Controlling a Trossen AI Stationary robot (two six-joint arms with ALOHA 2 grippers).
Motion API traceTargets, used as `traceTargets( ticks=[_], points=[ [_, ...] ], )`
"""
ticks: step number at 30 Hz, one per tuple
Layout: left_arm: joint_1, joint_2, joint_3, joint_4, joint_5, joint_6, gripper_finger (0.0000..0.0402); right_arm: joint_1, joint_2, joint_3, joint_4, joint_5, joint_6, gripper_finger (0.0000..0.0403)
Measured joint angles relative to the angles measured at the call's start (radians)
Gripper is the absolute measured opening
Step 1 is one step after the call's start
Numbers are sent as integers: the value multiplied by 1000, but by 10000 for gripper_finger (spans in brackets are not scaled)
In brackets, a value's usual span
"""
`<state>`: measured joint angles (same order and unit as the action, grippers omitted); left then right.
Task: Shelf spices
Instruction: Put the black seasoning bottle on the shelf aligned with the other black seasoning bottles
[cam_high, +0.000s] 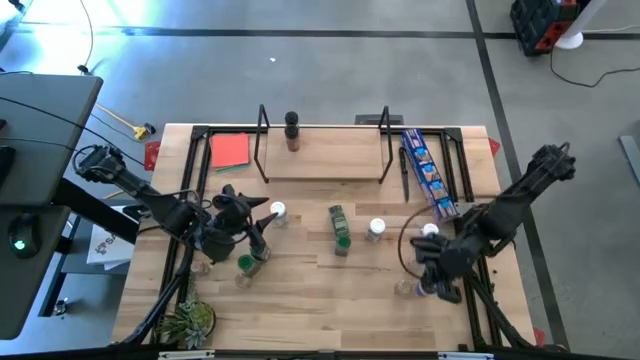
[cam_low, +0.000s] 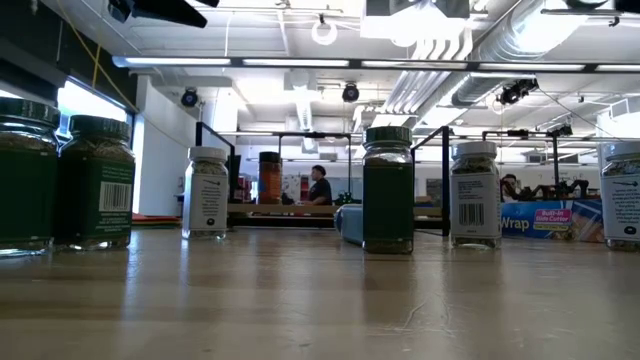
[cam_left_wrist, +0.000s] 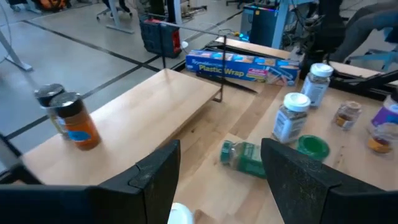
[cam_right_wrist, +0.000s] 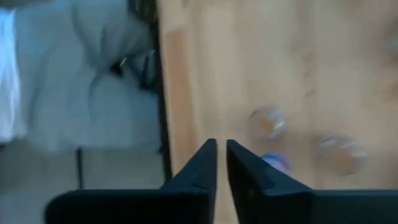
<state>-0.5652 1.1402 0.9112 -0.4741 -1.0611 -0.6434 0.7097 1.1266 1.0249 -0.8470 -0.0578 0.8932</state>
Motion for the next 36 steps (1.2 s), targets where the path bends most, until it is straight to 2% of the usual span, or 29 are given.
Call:
traceTargets(
  ticks=[3, 7, 9, 13, 18, 21, 26, 30, 36],
  points=[
    [-15, 34, 0, 47, 0, 0, 218, 40, 13, -75, 134, -38, -4, 97],
    [-35, 70, 0, 90, 3, -2, 218, 76, 25, -137, 307, 15, -105, 169],
    [-46, 82, 0, 94, 4, -13, 218, 78, 38, -138, 318, 33, -183, 198],
    [-60, 91, 0, 100, 4, -34, 218, 66, 53, -72, 231, 42, -295, 236],
    [-64, 91, 0, 107, -2, -36, 218, 87, 100, 31, -106, 91, -341, 245],
    [-63, 91, 0, 107, -4, -37, 218, 122, 135, 39, -228, 115, -316, 246],
    [-62, 90, 0, 107, -7, -44, 218, 182, 191, 15, -234, 122, -279, 246],
    [-62, 90, 0, 107, -6, -44, 218, 220, 239, 12, -236, 172, -261, 246],
    [-62, 90, 0, 108, -4, -45, 218, 232, 316, 12, -234, 181, -238, 246]
  ],
)
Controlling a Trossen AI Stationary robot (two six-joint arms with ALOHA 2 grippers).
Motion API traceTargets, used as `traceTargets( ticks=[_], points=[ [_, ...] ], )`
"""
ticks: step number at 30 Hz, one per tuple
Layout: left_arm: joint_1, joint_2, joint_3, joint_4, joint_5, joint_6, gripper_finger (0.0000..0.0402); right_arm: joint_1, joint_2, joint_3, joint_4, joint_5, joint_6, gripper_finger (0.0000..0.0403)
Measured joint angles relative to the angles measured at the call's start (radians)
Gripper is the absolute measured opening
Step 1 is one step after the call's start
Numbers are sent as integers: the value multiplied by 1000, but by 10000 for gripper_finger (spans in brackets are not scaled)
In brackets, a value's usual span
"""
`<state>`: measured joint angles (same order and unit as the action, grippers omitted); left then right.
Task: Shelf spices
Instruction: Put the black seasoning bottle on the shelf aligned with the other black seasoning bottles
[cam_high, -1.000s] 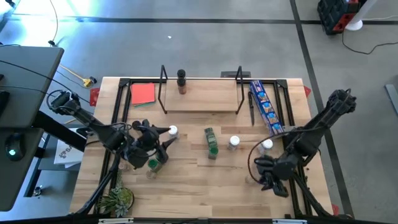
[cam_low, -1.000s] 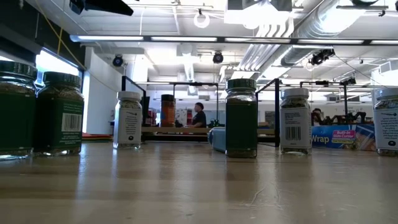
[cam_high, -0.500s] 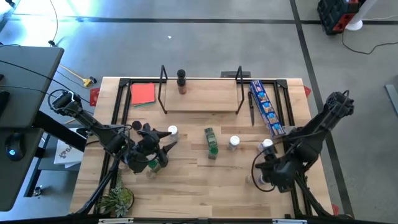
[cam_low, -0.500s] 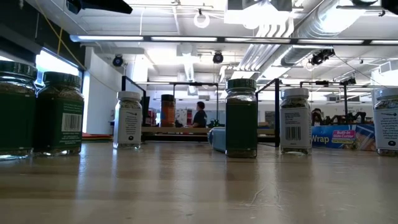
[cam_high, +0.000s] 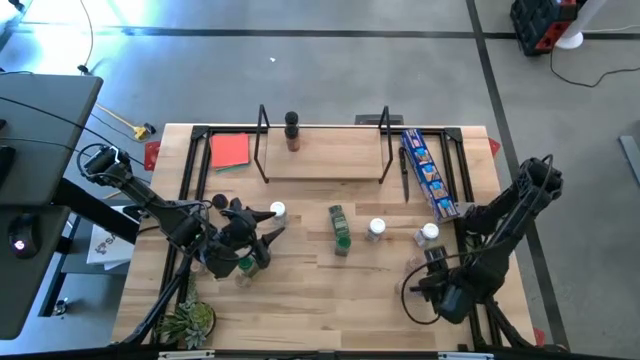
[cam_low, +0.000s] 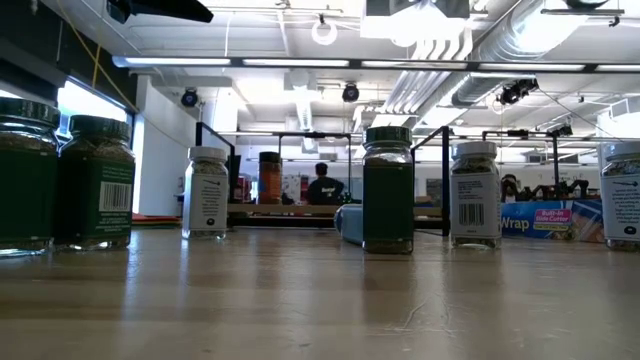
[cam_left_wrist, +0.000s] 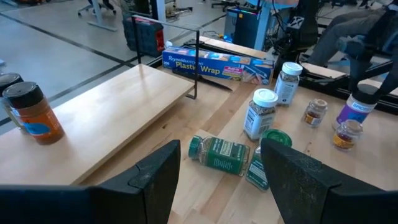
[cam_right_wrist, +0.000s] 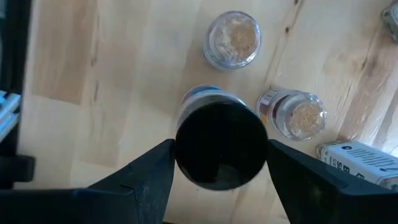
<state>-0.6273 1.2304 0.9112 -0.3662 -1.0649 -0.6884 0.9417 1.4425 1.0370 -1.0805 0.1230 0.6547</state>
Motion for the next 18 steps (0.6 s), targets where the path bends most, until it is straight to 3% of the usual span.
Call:
traceTargets(
  ticks=[8, 13, 18],
  points=[
    [0, 0, 0, 7, 8, -8, 218, -9, 43, 0, 51, 10, -34, 243],
    [0, 0, 0, 14, 6, -8, 218, -21, 40, 9, 96, -2, 9, 192],
    [0, 0, 0, 36, 6, 9, 218, -70, 42, 106, 41, -59, 51, 188]
  ],
)
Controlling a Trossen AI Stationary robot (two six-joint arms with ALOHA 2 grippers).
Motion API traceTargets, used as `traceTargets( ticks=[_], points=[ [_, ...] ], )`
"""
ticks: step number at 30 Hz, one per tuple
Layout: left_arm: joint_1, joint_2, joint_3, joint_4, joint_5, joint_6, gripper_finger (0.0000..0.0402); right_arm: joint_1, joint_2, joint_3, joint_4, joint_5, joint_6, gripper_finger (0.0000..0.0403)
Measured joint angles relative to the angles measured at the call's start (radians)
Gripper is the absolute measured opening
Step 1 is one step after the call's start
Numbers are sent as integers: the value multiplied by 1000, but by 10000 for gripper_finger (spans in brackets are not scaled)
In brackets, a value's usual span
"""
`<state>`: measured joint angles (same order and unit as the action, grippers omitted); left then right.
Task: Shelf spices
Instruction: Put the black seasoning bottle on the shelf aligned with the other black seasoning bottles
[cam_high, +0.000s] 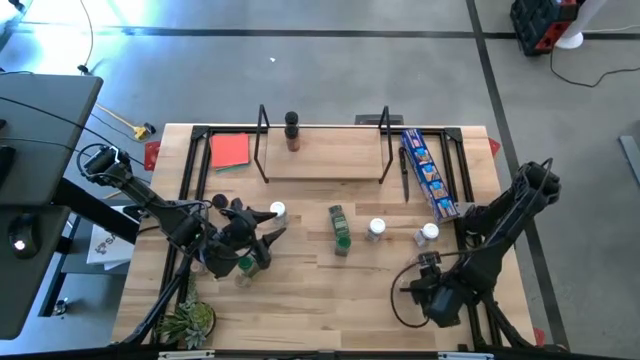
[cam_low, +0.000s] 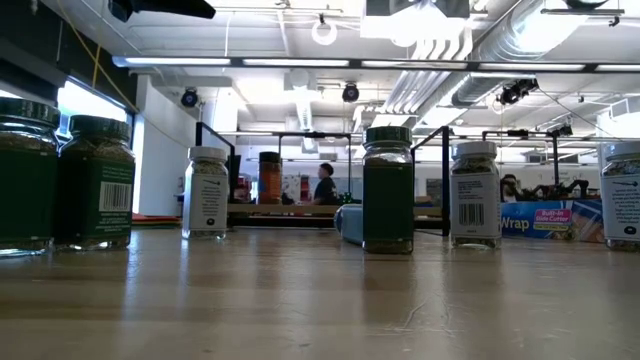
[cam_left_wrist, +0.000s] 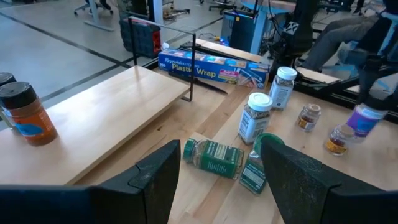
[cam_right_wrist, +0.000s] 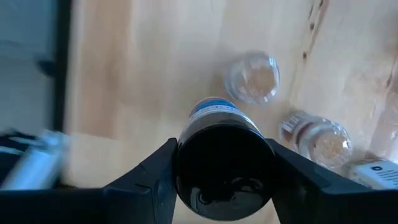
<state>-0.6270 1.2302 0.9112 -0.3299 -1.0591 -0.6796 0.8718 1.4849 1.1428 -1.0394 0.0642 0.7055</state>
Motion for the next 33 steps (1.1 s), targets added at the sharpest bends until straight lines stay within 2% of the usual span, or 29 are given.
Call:
traceTargets(
  ticks=[4, 7, 11, 17, 25, 29, 33],
  points=[
    [0, 0, 0, 23, 0, 11, 218, -76, 7, 165, -46, -4, 24, 188],
    [0, 0, 0, 48, 5, 19, 218, -151, 57, 294, -39, 30, -56, 188],
    [-13, 0, 0, 47, 7, 19, 218, -263, 195, 445, -38, 40, -231, 188],
    [-52, 0, 0, 46, 11, 16, 218, -386, 471, 669, -40, 8, -454, 188],
    [-107, -29, 0, -32, 125, -105, 218, -464, 757, 950, -70, 7, -569, 188],
    [-126, -44, 0, -112, 183, -202, 218, -486, 833, 1032, -99, 7, -601, 188],
    [-134, -46, 0, -167, 226, -256, 218, -502, 861, 1058, -93, 13, -623, 188]
  ],
)
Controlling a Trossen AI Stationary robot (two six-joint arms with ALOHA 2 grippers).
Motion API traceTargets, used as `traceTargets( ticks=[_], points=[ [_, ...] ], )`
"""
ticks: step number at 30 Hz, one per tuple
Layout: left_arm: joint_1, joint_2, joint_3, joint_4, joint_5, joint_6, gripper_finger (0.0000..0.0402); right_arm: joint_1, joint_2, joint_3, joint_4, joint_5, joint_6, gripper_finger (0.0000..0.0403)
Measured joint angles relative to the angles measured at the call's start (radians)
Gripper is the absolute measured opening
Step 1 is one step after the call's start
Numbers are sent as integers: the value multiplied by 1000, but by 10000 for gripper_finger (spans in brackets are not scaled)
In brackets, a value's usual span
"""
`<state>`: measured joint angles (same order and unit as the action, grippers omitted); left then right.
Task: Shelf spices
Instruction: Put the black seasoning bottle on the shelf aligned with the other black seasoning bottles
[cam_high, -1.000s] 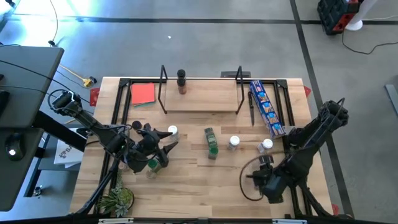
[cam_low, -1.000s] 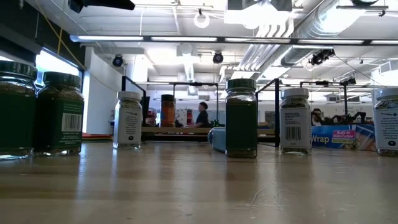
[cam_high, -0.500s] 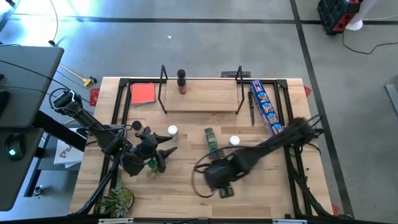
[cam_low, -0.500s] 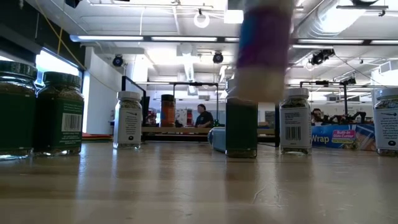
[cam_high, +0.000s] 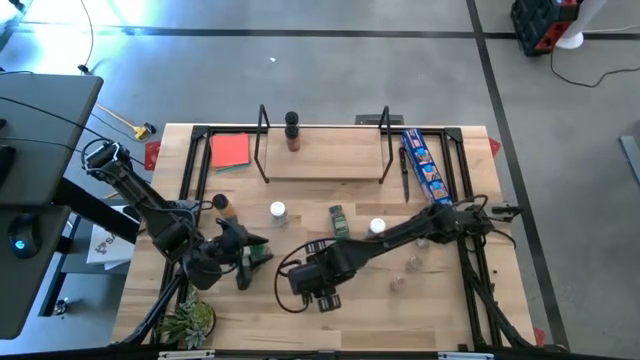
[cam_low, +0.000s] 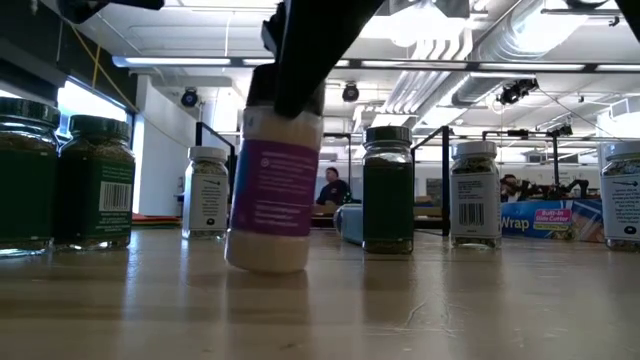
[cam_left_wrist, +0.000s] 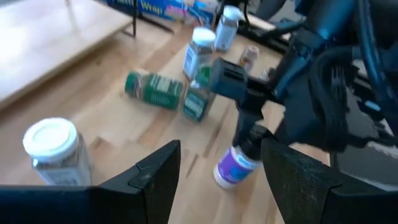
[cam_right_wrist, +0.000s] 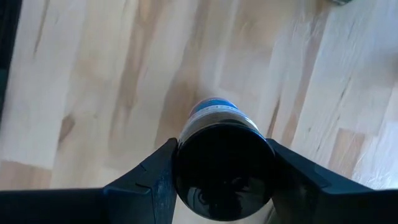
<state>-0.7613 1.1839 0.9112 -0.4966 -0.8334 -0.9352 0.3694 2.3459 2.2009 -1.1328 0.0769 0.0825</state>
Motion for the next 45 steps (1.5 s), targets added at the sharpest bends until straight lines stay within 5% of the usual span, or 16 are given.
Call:
traceTargets(
  ticks=[7, 17, 25, 30, 35, 40, 45],
  points=[
    [0, 0, 0, -20, 57, 4, 218, -17, 4, -1, 5, 37, -13, 259],
    [-1, 19, 0, -3, 31, 56, 218, 40, -23, 148, -224, 317, -39, 284],
    [3, 172, 0, 241, -6, 259, 218, 219, -328, -235, -313, 488, 244, 286],
    [41, 319, 0, 468, 46, 462, 218, 365, -556, -569, -119, 559, 580, 286],
    [134, 383, 0, 594, 186, 565, 235, 486, -686, -821, 132, 750, 822, 287],
    [213, 379, 0, 604, 388, 638, 273, 543, -717, -943, 284, 872, 913, 287],
    [233, 380, 0, 585, 302, 693, 278, 545, -715, -974, 329, 885, 939, 287]
  ],
)
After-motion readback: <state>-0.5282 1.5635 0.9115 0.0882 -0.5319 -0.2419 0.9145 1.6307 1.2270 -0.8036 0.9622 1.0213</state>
